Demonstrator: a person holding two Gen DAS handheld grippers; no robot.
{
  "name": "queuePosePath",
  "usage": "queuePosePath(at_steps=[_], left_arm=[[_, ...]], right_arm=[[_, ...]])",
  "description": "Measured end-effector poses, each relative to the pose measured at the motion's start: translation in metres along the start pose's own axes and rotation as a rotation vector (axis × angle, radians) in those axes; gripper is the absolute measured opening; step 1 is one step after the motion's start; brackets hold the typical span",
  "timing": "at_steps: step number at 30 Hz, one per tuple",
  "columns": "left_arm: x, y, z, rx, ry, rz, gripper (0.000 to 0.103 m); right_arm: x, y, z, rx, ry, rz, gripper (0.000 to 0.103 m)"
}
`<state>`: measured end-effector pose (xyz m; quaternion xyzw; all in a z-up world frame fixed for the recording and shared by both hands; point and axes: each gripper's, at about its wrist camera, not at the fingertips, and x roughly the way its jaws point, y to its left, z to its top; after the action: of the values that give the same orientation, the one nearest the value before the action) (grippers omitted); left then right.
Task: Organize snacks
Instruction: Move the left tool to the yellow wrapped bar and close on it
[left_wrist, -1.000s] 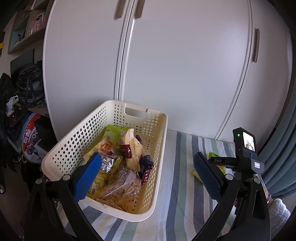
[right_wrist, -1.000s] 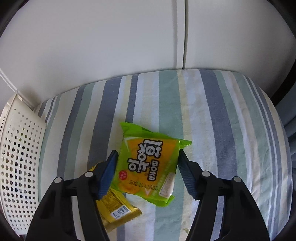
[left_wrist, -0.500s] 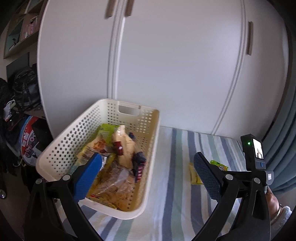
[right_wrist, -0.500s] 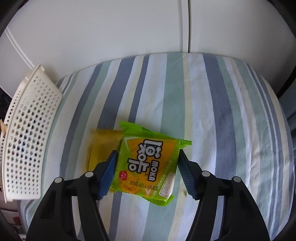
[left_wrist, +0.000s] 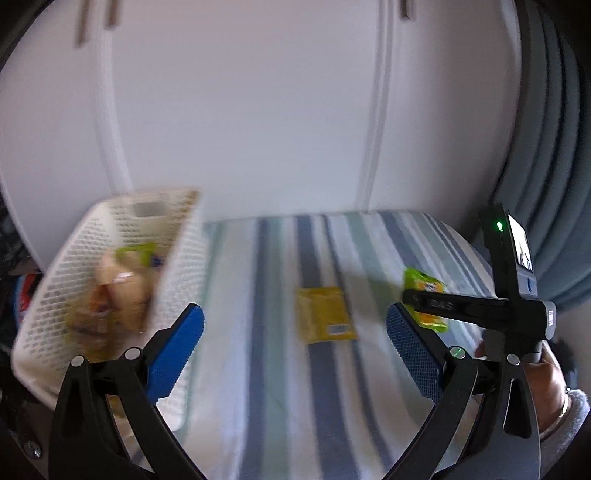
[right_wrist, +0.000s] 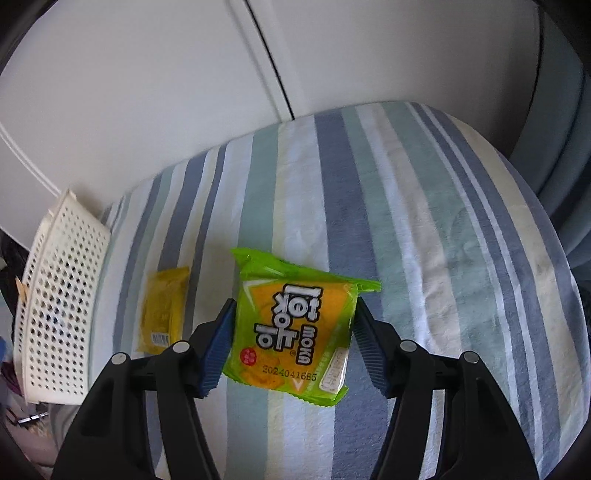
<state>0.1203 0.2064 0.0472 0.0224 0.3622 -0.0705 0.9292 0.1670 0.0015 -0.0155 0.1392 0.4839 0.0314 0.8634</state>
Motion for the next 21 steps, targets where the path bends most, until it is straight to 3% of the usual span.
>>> queuePosePath(at_steps=[9,17,18,21], left_arm=[[0.084,-0.018,0.002,0.021,0.182,0.037,0.100],[0.126,-0.004,0.000,-0.101,0.285,-0.045,0.099],[0.130,-0.004,0.000,-0.103,0.292,-0.048,0.098],[0.142,-0.004,0.000,-0.107,0.326,-0.059,0.080]], right_arm=[[-0.013,-0.033,0.025,0.057,-0.048,0.000,0.058],[-0.007,-0.044,0.032,0.102,-0.019,0.033,0.058],[-0.008,-0.044,0.032,0.100,-0.022,0.033,0.058],[-0.003,-0.042,0.032,0.097,-0.015,0.039,0.058]])
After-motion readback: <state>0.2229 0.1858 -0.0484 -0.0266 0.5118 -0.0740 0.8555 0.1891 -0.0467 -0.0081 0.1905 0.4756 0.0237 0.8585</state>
